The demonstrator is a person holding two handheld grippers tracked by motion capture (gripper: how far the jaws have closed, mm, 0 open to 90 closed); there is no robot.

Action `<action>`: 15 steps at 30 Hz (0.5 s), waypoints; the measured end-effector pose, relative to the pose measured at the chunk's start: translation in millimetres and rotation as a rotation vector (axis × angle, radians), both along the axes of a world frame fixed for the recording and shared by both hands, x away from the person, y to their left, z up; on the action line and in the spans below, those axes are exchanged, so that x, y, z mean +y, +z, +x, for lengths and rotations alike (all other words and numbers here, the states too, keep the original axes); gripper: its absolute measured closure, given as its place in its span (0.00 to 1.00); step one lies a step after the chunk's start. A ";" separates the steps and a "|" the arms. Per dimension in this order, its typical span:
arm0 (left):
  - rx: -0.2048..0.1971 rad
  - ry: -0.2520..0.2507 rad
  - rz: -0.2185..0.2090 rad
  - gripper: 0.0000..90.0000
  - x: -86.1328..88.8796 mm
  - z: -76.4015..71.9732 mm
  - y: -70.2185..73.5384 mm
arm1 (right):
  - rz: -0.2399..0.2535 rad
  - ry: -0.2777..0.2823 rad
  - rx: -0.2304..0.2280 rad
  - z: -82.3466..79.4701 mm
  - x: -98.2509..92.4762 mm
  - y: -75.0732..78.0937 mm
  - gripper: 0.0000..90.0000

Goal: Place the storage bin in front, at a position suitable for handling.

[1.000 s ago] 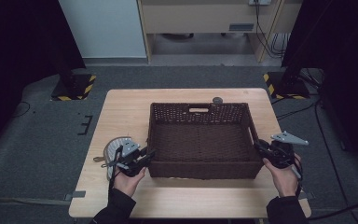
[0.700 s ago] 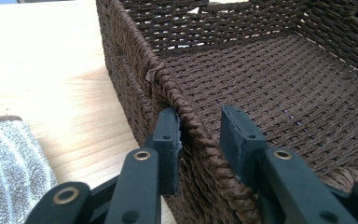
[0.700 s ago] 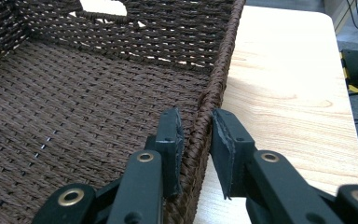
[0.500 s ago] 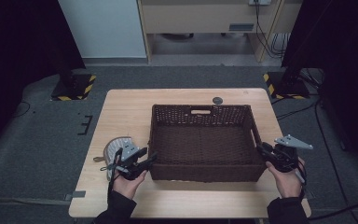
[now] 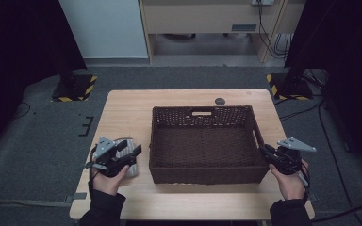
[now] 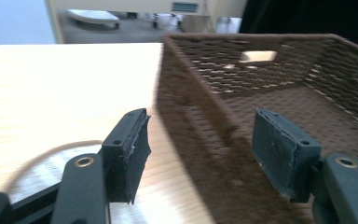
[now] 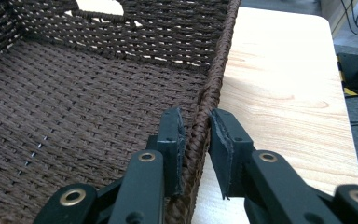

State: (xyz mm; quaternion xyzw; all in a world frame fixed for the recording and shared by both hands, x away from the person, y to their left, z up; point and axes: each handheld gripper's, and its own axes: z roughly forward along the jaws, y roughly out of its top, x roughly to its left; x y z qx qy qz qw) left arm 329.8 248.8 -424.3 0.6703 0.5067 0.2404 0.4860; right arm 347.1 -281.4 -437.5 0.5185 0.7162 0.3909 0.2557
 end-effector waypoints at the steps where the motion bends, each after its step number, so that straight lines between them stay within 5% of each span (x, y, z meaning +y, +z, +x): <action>1: 0.004 0.014 0.000 0.39 6.1 0.5 -1.1 | 0.005 -0.005 0.001 -1.3 0.3 0.0 0.84; 15: 0.119 0.148 0.087 0.33 50.8 6.3 -43.6 | -0.008 -0.018 0.002 -2.9 1.2 -4.5 0.70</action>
